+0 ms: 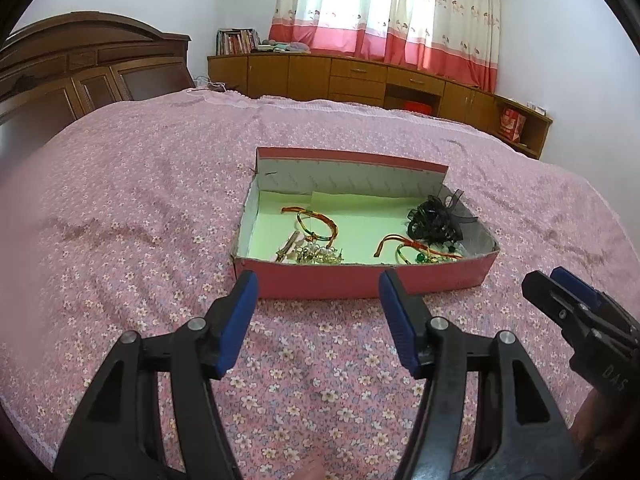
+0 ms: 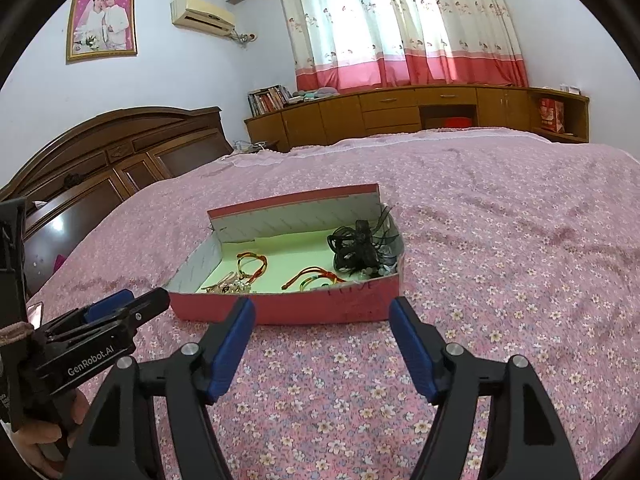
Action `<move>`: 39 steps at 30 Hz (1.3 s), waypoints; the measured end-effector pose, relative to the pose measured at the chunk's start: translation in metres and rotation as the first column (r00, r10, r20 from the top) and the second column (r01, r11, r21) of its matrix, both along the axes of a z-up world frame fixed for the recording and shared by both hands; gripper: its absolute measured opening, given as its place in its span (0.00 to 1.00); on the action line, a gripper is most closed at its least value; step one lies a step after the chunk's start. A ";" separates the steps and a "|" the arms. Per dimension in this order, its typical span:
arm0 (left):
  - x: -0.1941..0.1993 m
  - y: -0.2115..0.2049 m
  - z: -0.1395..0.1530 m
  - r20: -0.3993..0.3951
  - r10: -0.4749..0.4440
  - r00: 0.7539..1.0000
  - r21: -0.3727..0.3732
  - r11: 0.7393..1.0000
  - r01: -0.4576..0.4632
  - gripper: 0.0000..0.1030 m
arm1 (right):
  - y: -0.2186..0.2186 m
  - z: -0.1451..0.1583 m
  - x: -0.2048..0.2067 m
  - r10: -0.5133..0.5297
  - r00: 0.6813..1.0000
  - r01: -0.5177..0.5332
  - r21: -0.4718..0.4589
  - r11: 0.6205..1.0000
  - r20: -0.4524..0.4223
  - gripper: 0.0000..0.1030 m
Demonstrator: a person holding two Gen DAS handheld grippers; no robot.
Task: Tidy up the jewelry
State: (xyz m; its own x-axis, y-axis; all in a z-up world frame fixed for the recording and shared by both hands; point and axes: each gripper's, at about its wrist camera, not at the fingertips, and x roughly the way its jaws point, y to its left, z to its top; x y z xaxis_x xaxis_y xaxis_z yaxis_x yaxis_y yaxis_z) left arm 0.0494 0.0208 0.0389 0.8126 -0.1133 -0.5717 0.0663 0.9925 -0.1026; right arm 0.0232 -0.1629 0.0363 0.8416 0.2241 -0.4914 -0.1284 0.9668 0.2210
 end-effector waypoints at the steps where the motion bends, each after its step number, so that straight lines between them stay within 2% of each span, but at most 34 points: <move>1: 0.000 0.000 0.000 0.000 0.000 1.000 0.000 1.000 0.000 0.54 | 0.000 0.000 -0.001 0.000 1.000 0.000 0.000 1.000 -0.001 0.70; 39: -0.002 -0.003 0.000 0.002 -0.004 1.000 -0.003 1.000 0.004 0.54 | 0.001 -0.003 -0.006 0.002 1.000 -0.002 0.004 1.000 -0.008 0.70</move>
